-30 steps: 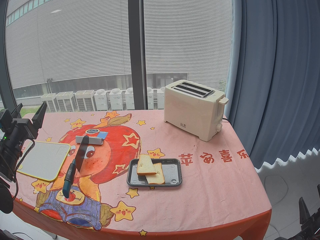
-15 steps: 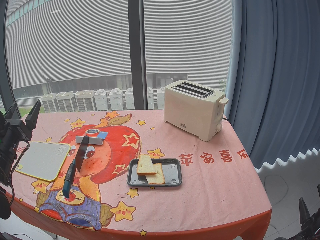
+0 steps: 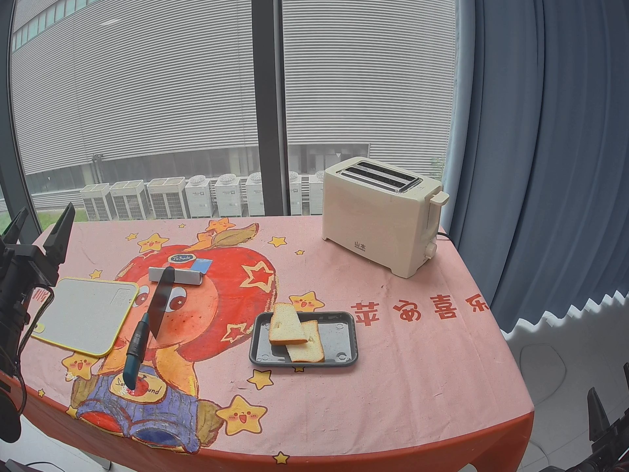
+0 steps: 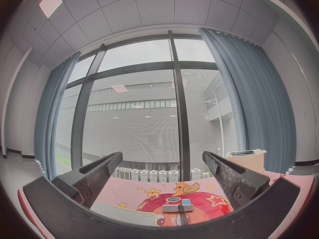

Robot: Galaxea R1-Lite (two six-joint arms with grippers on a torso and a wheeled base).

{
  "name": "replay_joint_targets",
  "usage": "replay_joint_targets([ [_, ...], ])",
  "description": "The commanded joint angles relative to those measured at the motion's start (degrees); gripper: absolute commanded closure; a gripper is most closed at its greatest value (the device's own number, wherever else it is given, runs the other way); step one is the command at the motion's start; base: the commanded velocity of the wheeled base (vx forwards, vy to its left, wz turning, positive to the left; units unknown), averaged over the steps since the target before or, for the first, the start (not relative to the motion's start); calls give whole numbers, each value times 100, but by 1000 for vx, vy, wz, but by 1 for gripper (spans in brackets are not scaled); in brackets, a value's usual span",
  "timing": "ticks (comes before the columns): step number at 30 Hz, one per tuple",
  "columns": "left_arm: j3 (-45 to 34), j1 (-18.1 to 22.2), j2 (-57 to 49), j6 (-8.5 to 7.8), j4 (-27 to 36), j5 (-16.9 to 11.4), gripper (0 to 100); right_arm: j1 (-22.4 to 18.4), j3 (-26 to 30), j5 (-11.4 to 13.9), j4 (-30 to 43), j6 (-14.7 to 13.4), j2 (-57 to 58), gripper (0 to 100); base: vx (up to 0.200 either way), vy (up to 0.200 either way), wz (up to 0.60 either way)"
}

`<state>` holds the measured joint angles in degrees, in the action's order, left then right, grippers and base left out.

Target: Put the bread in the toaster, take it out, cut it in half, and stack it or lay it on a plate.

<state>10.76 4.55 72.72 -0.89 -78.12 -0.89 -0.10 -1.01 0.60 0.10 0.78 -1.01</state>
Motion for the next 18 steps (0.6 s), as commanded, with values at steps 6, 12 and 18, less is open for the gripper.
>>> replay_joint_targets([
  [6,-224,2,-161,-16,-2,-8,0,1,101,2,-1,1,75,0,0,0,0],
  [12,-303,2,-196,-16,-2,-8,0,1,101,2,-1,1,75,0,0,0,0],
  [18,-382,-6,-566,-25,508,-8,0,1,101,2,-1,1,75,0,0,0,0],
])
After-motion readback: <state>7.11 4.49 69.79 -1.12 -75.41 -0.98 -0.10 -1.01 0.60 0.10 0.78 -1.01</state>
